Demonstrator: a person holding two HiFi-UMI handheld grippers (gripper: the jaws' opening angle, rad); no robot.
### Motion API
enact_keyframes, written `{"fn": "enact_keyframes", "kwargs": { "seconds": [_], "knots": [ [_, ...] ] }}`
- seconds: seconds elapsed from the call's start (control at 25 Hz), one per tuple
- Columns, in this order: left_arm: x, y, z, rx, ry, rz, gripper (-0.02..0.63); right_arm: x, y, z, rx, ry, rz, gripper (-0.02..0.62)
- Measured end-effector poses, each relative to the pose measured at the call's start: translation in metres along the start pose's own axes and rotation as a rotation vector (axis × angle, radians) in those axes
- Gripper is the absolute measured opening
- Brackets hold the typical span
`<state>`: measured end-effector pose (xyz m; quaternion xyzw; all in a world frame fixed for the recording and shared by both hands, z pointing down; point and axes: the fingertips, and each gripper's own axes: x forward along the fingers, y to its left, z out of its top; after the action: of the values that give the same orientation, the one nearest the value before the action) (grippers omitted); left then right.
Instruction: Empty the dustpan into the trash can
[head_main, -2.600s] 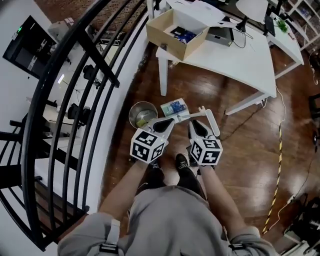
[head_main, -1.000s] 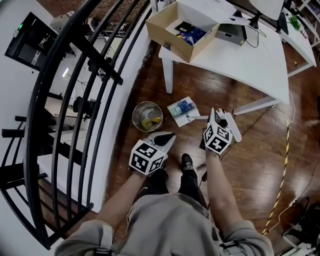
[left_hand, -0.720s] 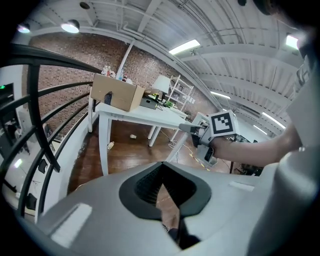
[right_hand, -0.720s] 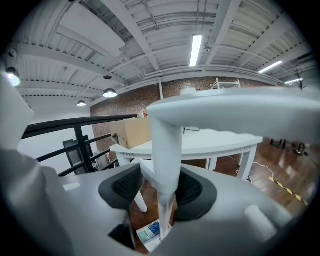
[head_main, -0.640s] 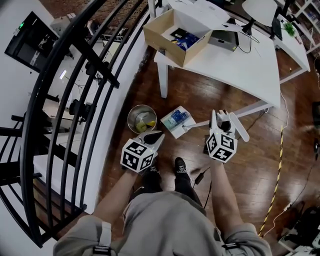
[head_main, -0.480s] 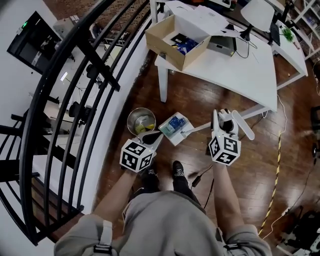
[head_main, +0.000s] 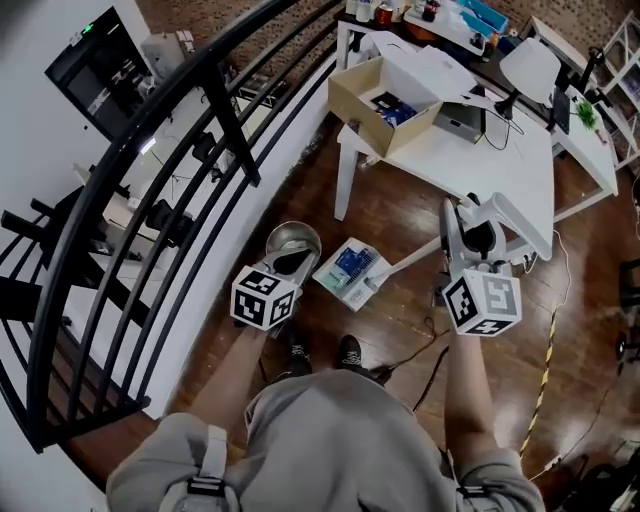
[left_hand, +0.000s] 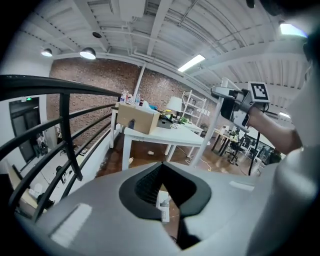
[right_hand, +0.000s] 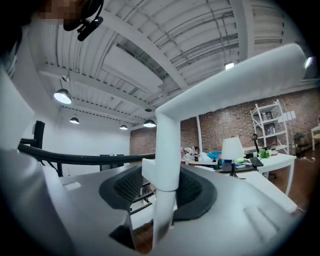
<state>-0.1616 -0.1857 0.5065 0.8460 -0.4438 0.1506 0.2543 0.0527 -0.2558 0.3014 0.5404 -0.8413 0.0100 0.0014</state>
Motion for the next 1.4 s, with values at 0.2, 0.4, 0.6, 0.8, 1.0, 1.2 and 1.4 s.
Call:
{"fn": "enact_keyframes", "kwargs": {
  "seconds": [0.2,0.4,0.6,0.8,1.0,1.2,1.4],
  "knots": [
    [-0.030,0.031,0.005,-0.022,-0.040,0.075,0.006,0.018,0.040,0.029,-0.001,-0.046,0.096,0.164],
    [-0.053,0.052,0.001,-0.046,-0.067,0.122,0.006,0.040,0.074,0.036,-0.002,-0.064,0.156,0.163],
    [-0.077,0.078,-0.007,-0.077,-0.079,0.162,0.006,0.064,0.113,0.021,-0.004,-0.035,0.207,0.163],
    [-0.096,0.104,-0.018,-0.103,-0.074,0.184,0.006,0.088,0.142,-0.008,0.003,0.033,0.227,0.161],
    [-0.106,0.121,-0.021,-0.109,-0.081,0.165,0.006,0.111,0.172,-0.009,-0.037,0.040,0.240,0.161],
    [-0.113,0.132,-0.009,-0.086,-0.101,0.140,0.006,0.145,0.208,-0.007,-0.076,0.035,0.260,0.161],
    [-0.112,0.151,0.012,-0.092,-0.136,0.151,0.006,0.186,0.239,-0.004,-0.092,0.034,0.312,0.153]
  ]
}}
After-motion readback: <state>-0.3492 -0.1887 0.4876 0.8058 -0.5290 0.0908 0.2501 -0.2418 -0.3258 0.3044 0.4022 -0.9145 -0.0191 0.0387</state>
